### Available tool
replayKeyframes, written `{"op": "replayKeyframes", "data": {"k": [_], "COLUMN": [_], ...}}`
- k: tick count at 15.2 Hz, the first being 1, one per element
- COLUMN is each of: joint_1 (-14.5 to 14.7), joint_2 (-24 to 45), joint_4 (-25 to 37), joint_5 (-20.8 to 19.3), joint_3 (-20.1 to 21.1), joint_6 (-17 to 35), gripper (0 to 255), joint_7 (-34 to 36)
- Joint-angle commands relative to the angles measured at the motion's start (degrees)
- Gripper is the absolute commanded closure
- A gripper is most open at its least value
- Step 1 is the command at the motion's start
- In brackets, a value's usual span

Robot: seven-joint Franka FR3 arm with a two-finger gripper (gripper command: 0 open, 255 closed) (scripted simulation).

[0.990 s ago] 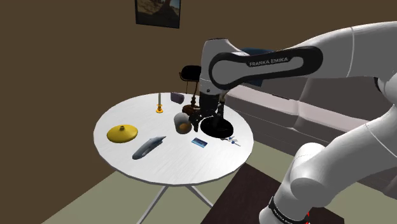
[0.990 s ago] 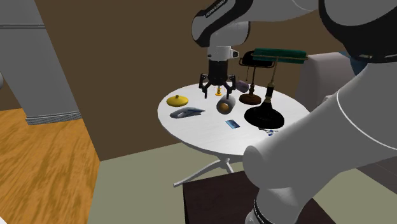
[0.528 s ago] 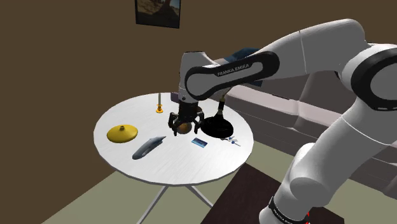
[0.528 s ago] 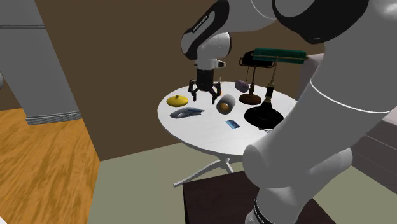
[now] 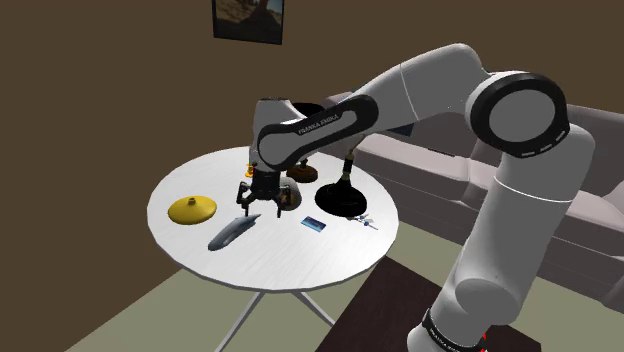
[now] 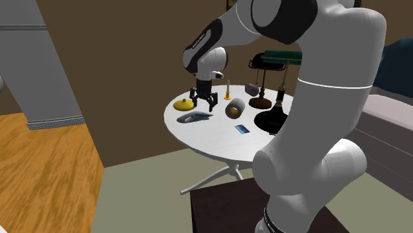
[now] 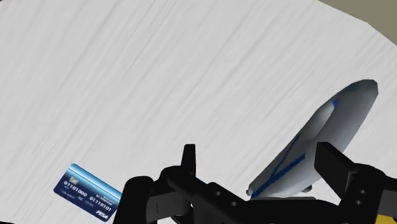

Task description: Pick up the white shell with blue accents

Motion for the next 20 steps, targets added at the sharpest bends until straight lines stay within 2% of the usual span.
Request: {"op": "replayKeyframes", "data": {"k": [1,7,17,18,20], "joint_1": [0.31,1.89,2.26,2.27,2.26], "joint_2": [4.38,17.46,20.98,21.05,21.04], "joint_4": [3.76,16.32,15.15,15.28,15.29], "joint_5": [-0.94,-3.17,-3.76,-3.77,-3.77], "joint_3": [-0.13,-1.90,-2.35,-2.36,-2.36], "joint_6": [1.08,3.00,7.70,7.64,7.62], "gripper": [0,0,0,255,255], "joint_7": [3.64,12.63,12.96,12.96,12.95]}}
